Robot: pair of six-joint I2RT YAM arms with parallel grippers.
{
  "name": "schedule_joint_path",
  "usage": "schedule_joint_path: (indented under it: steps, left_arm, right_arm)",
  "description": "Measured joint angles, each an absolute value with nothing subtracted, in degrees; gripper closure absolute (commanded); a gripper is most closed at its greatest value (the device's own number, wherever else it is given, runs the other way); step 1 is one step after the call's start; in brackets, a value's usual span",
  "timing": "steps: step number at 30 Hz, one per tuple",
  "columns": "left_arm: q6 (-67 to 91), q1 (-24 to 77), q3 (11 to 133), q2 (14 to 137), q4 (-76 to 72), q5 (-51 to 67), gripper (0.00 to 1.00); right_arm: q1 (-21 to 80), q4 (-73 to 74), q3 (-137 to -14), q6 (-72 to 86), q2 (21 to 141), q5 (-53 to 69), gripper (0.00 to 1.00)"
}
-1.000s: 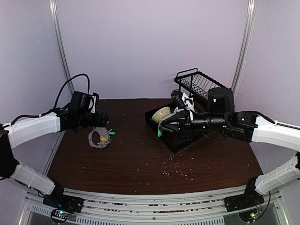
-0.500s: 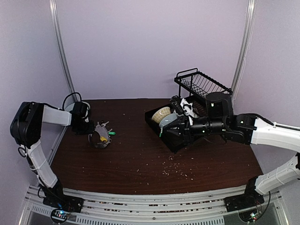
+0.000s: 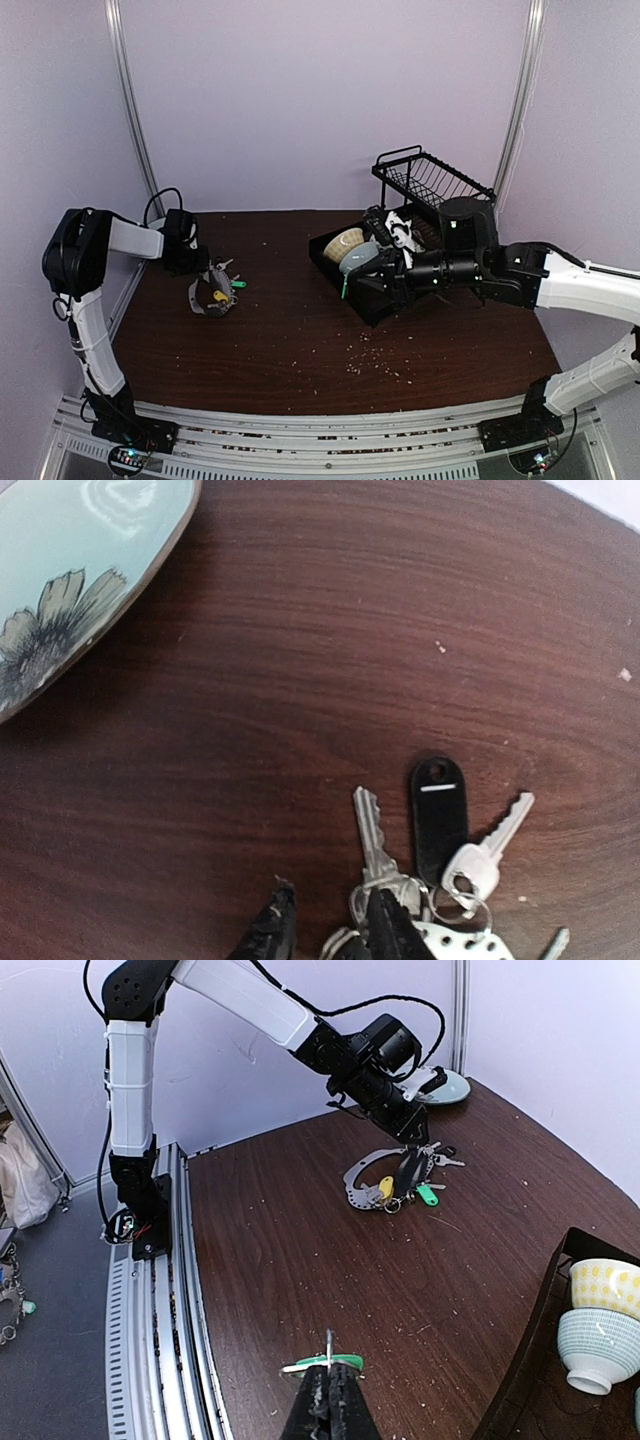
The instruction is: Put the keys on the keyring
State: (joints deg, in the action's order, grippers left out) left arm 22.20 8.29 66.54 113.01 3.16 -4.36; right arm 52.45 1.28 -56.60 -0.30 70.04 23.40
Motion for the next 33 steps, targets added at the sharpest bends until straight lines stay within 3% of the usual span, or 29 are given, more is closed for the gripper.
schedule_joint_path:
  steps: [23, 27, 33]
  left_arm:
    - [21.0, 8.3, 64.9, 111.2, 6.1, -4.7, 0.82]
    - [20.9, 8.3, 64.9, 111.3, 6.1, -4.5, 1.00]
    - [20.7, 8.3, 64.2, 110.9, 4.9, -3.4, 1.00]
  right_arm:
    - [52.4, 1.8, -56.6, -0.3, 69.5, 23.5, 1.00]
    - [52.4, 2.1, -56.6, -0.3, 69.5, 23.5, 1.00]
    - [52.4, 2.1, -56.6, -0.3, 69.5, 23.5, 1.00]
